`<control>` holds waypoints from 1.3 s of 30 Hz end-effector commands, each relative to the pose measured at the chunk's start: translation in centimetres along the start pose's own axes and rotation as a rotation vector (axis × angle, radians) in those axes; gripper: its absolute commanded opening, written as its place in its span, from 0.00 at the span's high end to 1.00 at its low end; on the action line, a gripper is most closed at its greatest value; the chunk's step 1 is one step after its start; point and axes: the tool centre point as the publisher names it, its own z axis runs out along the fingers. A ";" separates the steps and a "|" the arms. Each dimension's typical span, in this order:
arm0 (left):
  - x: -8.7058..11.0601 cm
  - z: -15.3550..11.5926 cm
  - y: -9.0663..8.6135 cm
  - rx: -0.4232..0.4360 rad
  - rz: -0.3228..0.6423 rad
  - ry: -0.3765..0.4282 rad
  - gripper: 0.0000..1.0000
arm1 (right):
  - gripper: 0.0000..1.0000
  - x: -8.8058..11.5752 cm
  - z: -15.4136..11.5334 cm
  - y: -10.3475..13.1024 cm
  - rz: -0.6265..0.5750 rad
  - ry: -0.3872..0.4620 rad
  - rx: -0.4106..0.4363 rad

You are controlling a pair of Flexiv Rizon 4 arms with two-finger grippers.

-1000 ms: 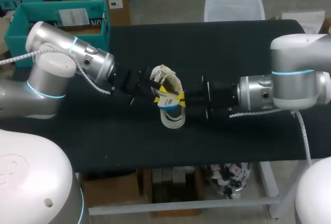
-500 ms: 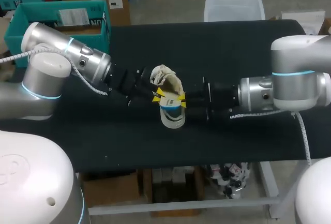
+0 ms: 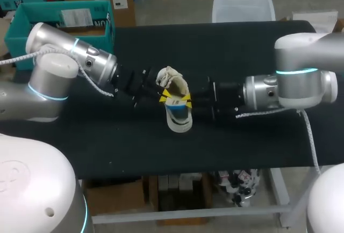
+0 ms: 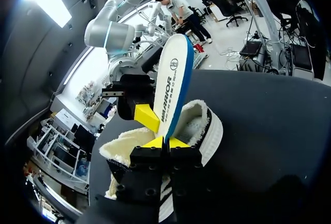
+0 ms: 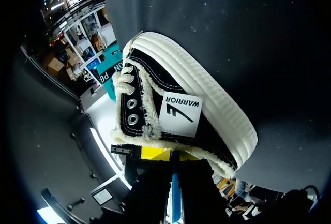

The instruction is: Open the shoe tongue, take the insole out of the shoe, put the insole back into the shoe, and pack the shoe into the shoebox

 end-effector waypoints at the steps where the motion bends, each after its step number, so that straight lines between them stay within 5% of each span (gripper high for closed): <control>1: -0.1 0.7 0.3 0.009 0.000 0.001 1.00 | 0.90 0.1 0.1 -0.2 0.001 0.009 0.002; 3: -0.1 0.7 0.3 0.010 0.001 0.002 1.00 | 0.67 0.0 -0.3 -0.6 -0.002 0.013 -0.006; 5: 0.0 0.7 0.2 0.011 0.002 0.001 1.00 | 0.64 0.0 -0.7 -1.2 -0.009 0.025 -0.011; 15: 0.1 0.6 -0.2 0.006 0.004 -0.011 1.00 | 0.81 0.0 -1.7 -3.4 -0.046 0.039 -0.029; 18: 0.1 0.7 -0.3 0.003 0.003 -0.013 1.00 | 1.00 -0.2 -1.5 -3.4 -0.046 0.034 -0.019; 26: 0.3 0.6 -1.0 0.001 0.002 0.002 1.00 | 1.00 -0.5 -0.8 -3.2 -0.044 0.020 0.003; 28: 0.2 0.3 -1.6 0.015 0.008 0.006 0.69 | 1.00 -0.5 -0.8 -3.2 -0.043 0.019 0.001; 30: 0.1 0.1 -2.1 0.027 0.018 0.002 0.58 | 1.00 -0.5 -0.8 -3.2 -0.043 0.020 0.000; 35: 0.0 0.1 -2.9 0.046 0.027 0.003 0.65 | 1.00 -0.5 -0.8 -3.2 -0.045 0.023 -0.003; 36: 0.1 0.2 -2.9 0.051 0.028 0.002 0.71 | 1.00 -0.5 -0.8 -3.2 -0.045 0.022 -0.004; 37: 0.1 0.3 -2.9 0.056 0.025 -0.001 1.00 | 1.00 -0.5 -0.8 -3.2 -0.044 0.022 -0.004; 39: 0.1 0.3 -2.9 0.068 0.022 -0.003 1.00 | 1.00 -0.6 -0.8 -3.1 -0.040 0.020 -0.006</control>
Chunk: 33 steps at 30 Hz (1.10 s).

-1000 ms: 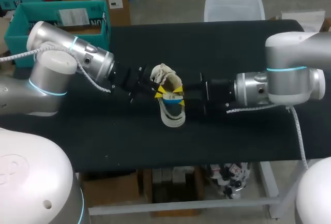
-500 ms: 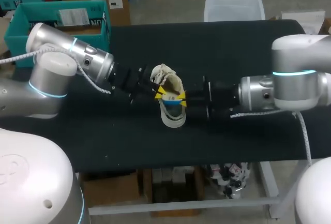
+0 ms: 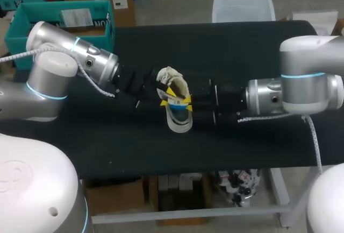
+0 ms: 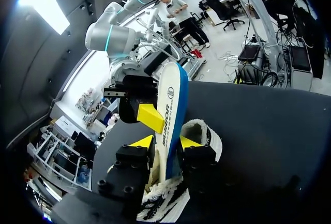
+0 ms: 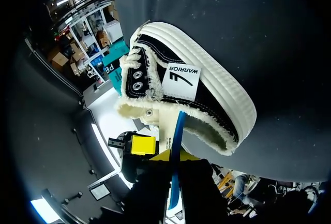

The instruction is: Open the shoe tongue, take the insole out of the shoe, put the insole back into the shoe, and pack the shoe into the shoebox

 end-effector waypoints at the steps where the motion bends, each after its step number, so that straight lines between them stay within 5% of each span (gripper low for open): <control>1: 0.1 0.1 0.2 0.015 0.000 -0.008 1.00 | 1.00 -0.2 0.0 0.2 0.004 -0.001 0.001; 14: -0.1 0.9 3.3 -0.013 -0.032 0.002 1.00 | 1.00 0.1 1.0 3.0 0.033 -0.015 0.002; 21: -0.2 1.0 3.4 -0.017 -0.036 0.000 1.00 | 1.00 0.2 0.9 3.0 0.042 -0.019 0.001; 22: -0.2 1.0 3.4 -0.016 -0.034 0.000 1.00 | 0.78 0.2 0.7 2.8 0.039 -0.015 -0.003; 24: -0.1 1.0 3.3 -0.015 -0.031 0.001 1.00 | 0.71 0.2 0.3 2.3 0.035 -0.007 -0.014; 33: 0.2 1.1 2.8 -0.021 -0.027 -0.003 1.00 | 0.79 0.1 -0.9 0.2 0.004 0.012 -0.034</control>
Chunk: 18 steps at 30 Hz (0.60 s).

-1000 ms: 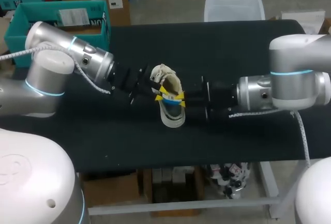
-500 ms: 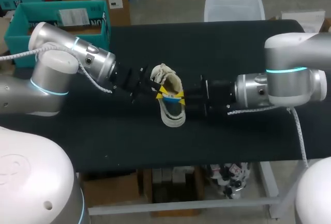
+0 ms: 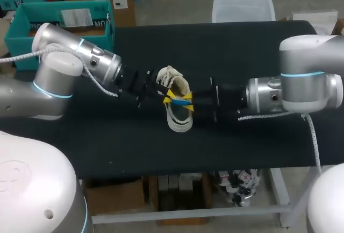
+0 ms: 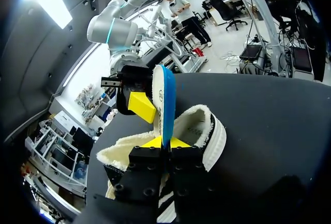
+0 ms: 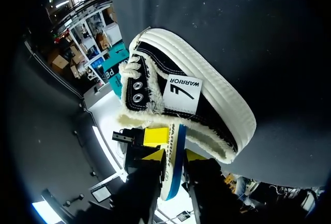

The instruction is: Open the shoe tongue, take the insole out of the shoe, put the insole back into the shoe, and pack the shoe into the shoebox

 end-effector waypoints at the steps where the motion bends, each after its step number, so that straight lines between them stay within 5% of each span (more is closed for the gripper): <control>1: 0.3 0.3 -0.1 -0.004 0.003 -0.006 1.00 | 0.81 -0.2 -0.7 -1.2 -0.006 0.007 -0.021; 4: 0.3 0.3 -0.1 -0.007 0.004 -0.006 1.00 | 1.00 -0.2 -0.4 -1.4 -0.010 0.002 -0.011; 9: 0.3 0.3 -0.6 -0.013 0.004 -0.001 0.96 | 1.00 -0.4 0.0 -1.3 -0.010 -0.008 -0.003; 10: 0.3 0.1 -0.8 -0.012 0.004 -0.001 0.63 | 1.00 -0.4 0.0 -1.2 -0.007 -0.010 -0.004; 12: 0.1 -0.2 -1.4 -0.003 0.009 -0.004 0.39 | 1.00 -0.5 0.0 -1.1 -0.004 -0.011 -0.007; 13: 0.1 -0.3 -1.6 0.004 0.017 -0.007 0.37 | 1.00 -0.5 0.0 -1.1 -0.003 -0.011 -0.007; 14: 0.1 -0.4 -1.9 0.016 0.022 -0.008 0.37 | 1.00 -0.5 0.0 -1.1 -0.003 -0.012 -0.008; 18: 0.1 -0.6 -2.7 0.042 0.033 -0.007 0.65 | 1.00 -0.5 -0.1 -1.0 -0.002 -0.014 -0.011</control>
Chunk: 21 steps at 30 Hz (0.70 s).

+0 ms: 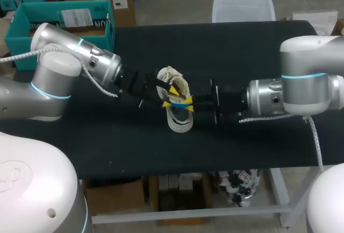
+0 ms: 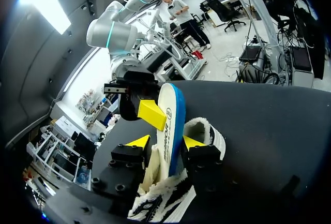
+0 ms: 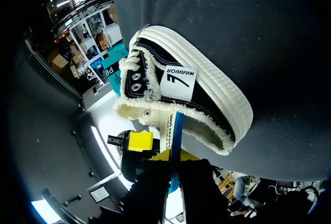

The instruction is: Open the shoe tongue, take the insole out of the shoe, put the insole back into the shoe, and pack the shoe into the shoebox

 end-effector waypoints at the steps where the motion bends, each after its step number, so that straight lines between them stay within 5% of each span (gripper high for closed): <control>1: 0.3 -0.4 -0.5 0.012 0.008 0.000 1.00 | 1.00 0.0 0.0 0.2 0.002 -0.001 0.000; 21: 0.3 1.1 2.5 -0.024 -0.031 0.018 1.00 | 1.00 0.4 1.5 3.4 0.031 -0.036 0.004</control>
